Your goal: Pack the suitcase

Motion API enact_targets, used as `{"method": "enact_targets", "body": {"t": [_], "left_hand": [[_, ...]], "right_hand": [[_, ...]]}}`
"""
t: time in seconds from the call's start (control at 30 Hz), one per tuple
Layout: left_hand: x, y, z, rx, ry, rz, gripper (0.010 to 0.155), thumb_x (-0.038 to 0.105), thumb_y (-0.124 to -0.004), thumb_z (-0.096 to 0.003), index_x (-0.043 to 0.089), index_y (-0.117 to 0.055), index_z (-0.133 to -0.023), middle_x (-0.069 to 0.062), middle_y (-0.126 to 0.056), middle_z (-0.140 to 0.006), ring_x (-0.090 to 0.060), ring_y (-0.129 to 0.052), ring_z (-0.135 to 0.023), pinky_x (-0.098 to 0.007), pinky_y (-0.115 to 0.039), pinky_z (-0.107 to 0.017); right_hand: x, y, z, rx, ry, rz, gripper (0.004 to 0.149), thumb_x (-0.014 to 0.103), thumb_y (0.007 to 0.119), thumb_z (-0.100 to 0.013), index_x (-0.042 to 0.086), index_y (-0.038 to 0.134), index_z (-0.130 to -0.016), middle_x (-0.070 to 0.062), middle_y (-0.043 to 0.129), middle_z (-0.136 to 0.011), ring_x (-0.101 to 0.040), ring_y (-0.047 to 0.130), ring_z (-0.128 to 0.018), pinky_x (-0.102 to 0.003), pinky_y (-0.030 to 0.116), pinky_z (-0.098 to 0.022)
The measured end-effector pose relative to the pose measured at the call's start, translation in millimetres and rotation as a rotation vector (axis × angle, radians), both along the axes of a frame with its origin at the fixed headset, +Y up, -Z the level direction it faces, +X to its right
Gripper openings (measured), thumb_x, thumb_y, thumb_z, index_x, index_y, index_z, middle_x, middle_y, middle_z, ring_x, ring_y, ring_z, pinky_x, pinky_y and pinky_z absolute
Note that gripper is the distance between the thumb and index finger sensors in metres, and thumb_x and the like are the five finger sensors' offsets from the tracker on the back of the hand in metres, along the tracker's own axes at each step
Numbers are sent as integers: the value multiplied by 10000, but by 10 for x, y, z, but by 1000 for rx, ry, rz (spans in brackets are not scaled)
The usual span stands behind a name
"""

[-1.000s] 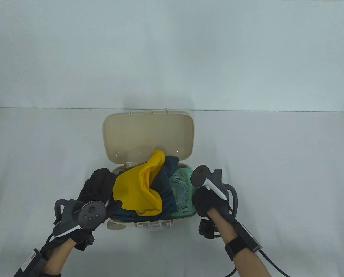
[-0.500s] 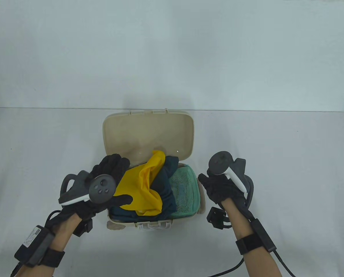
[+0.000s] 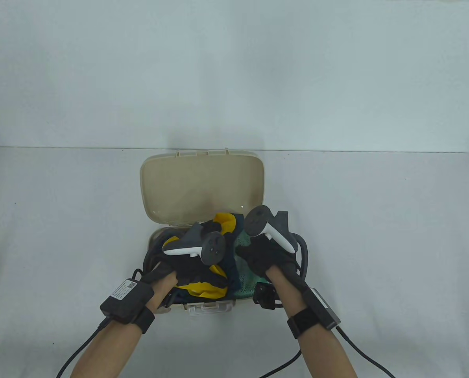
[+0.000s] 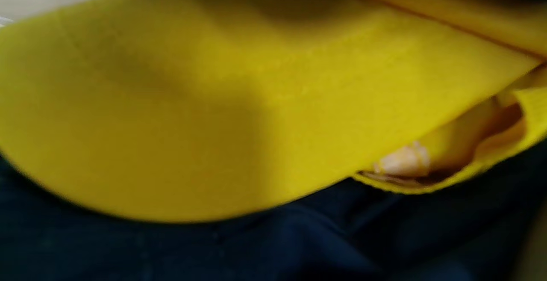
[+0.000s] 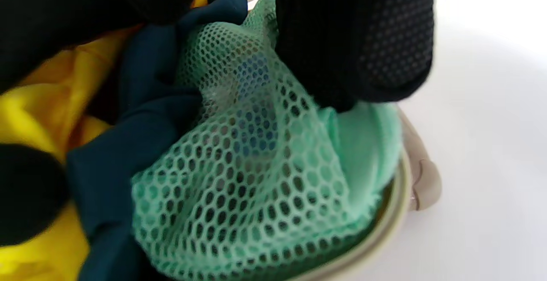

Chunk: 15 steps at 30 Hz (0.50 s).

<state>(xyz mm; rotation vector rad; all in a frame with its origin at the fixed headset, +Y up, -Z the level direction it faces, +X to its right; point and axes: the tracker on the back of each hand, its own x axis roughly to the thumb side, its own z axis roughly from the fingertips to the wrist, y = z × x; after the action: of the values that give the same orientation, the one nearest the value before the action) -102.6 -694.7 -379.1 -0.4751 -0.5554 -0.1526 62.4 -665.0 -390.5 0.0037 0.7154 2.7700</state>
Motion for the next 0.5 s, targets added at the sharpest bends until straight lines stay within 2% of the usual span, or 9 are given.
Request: {"method": "enact_targets", "body": {"t": [0.2,0.5], "left_hand": [[-12,-134,12,-58,27,-41,1058,771,-633,-385,307,-15,-1109,-197,-37,-1188,-526,-289,-1129,-661,-467,-766],[-35,-308,60,-59,58,-195,1036,777,-637,-379,327,-68,-1119,-171,-83,-1207,-521,-296,-1126,-648,-482,-766]], "right_hand": [[-84,-94,-32,-1,8,28,838,496,684,-539,-44,343,-1083,-264,819,-909,-298,1060,-566,-326,953,-330],[-213,-352,-27,-20,8,89,900,521,689,-527,-59,274,-1078,-266,768,-951,-323,1032,-633,-334,937,-367]]}}
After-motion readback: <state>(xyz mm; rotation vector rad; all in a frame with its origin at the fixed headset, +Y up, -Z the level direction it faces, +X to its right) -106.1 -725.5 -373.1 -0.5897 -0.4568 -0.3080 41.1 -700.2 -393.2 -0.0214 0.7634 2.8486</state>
